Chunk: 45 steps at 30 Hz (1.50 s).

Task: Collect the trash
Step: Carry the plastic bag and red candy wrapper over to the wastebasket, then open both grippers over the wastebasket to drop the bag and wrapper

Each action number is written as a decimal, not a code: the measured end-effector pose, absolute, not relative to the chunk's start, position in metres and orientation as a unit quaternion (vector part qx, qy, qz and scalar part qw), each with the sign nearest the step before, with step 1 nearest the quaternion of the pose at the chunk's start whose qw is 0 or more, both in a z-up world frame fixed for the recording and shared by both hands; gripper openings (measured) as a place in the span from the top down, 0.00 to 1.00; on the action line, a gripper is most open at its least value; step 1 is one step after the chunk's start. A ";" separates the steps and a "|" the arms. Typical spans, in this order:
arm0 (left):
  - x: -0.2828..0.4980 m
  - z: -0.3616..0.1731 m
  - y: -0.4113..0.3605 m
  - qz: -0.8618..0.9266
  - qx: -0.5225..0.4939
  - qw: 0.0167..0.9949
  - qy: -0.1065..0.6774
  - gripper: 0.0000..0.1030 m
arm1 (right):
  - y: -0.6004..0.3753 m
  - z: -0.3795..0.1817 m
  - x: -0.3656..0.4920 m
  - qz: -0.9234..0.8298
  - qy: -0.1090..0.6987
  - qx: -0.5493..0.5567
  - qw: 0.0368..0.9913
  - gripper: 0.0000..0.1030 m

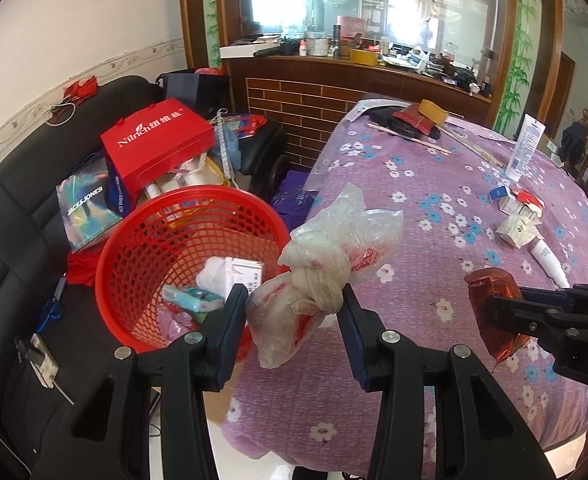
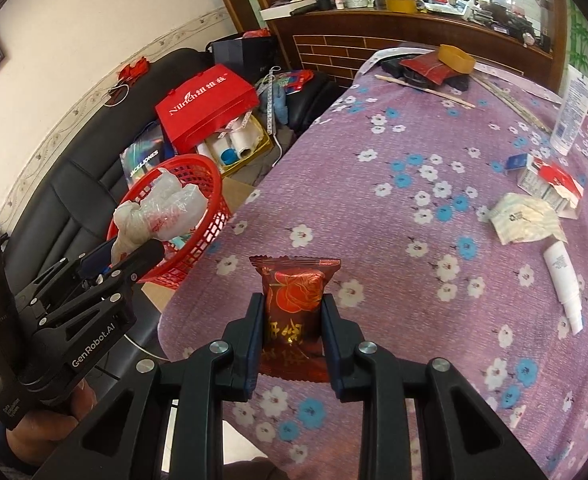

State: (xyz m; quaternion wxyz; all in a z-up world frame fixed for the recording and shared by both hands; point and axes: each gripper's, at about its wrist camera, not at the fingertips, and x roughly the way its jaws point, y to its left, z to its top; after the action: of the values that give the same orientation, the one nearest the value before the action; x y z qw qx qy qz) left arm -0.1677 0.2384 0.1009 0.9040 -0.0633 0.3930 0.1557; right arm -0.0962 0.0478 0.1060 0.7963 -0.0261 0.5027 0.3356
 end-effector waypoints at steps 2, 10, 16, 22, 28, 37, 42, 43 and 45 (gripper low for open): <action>-0.171 0.101 0.245 0.161 -0.068 0.903 0.393 0.57 | 0.052 0.105 -0.096 0.339 0.503 -0.027 0.794 0.71; -0.183 0.101 0.279 0.191 -0.093 0.894 0.394 0.57 | 0.077 0.103 -0.098 0.355 0.503 -0.032 0.787 0.71; -0.190 0.099 0.300 0.209 -0.104 0.888 0.396 0.57 | 0.096 0.106 -0.094 0.368 0.500 -0.034 0.783 0.71; -0.193 0.097 0.324 0.225 -0.119 0.882 0.397 0.57 | 0.122 0.105 -0.093 0.386 0.500 -0.042 0.774 0.71; -0.190 0.096 0.345 0.230 -0.131 0.878 0.398 0.57 | 0.146 0.107 -0.090 0.405 0.499 -0.045 0.765 0.71; -0.184 0.105 0.365 0.228 -0.136 0.882 0.390 0.57 | 0.189 0.124 -0.084 0.431 0.486 -0.045 0.759 0.71; -0.180 0.108 0.375 0.228 -0.141 0.883 0.385 0.57 | 0.210 0.130 -0.080 0.438 0.478 -0.046 0.760 0.71; -0.179 0.109 0.377 0.229 -0.143 0.883 0.384 0.57 | 0.213 0.130 -0.079 0.437 0.476 -0.046 0.762 0.71; -0.175 0.112 0.382 0.231 -0.143 0.884 0.381 0.57 | 0.220 0.131 -0.071 0.433 0.476 -0.042 0.765 0.71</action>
State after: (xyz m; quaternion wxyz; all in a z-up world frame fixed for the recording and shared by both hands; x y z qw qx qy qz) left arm -0.1746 0.3815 0.1116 0.8838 -0.1432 0.3808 0.2312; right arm -0.0709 0.2205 0.1306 0.7647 -0.0424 0.4758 0.4325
